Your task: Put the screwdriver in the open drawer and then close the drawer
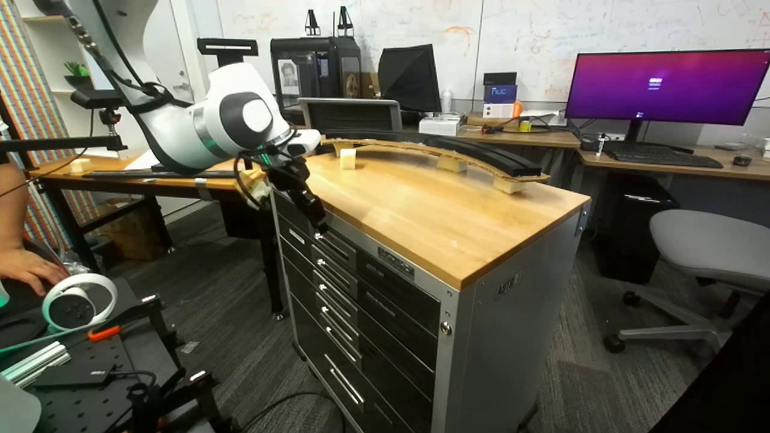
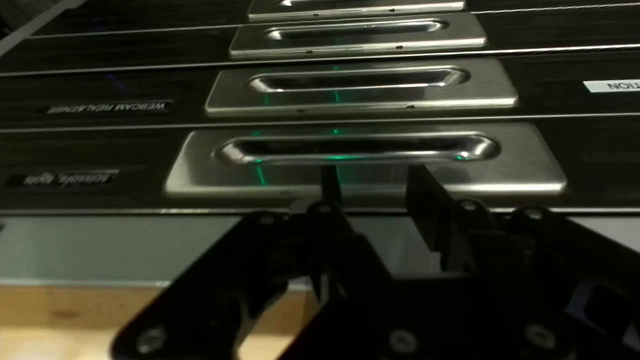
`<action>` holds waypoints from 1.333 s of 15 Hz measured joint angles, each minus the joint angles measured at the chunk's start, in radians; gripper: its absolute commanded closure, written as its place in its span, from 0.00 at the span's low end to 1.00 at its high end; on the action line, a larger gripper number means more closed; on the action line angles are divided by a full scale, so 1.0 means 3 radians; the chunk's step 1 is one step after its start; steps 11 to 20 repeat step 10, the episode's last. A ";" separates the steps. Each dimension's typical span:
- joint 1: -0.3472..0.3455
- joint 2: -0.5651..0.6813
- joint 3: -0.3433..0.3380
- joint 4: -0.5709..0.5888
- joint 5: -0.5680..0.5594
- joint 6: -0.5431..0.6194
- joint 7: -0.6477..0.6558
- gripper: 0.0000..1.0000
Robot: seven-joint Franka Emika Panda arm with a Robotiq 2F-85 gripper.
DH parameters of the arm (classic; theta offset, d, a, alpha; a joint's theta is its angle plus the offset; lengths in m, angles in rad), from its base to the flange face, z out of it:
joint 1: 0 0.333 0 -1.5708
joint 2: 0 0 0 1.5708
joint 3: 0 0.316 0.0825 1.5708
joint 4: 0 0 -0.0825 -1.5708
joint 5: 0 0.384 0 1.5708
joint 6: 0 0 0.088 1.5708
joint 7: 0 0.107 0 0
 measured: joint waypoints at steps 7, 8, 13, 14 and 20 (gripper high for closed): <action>0.0225 -0.1319 0.0007 0.0117 -0.0294 -0.1630 -0.0628 0.00; 0.0050 -0.1486 0.0275 0.0177 -0.0269 -0.1884 -0.0739 0.00; -0.0369 -0.1603 0.0749 0.0181 -0.0194 -0.1975 -0.0772 0.00; -0.0369 -0.1603 0.0749 0.0181 -0.0194 -0.1975 -0.0772 0.00; -0.0369 -0.1603 0.0749 0.0181 -0.0194 -0.1975 -0.0772 0.00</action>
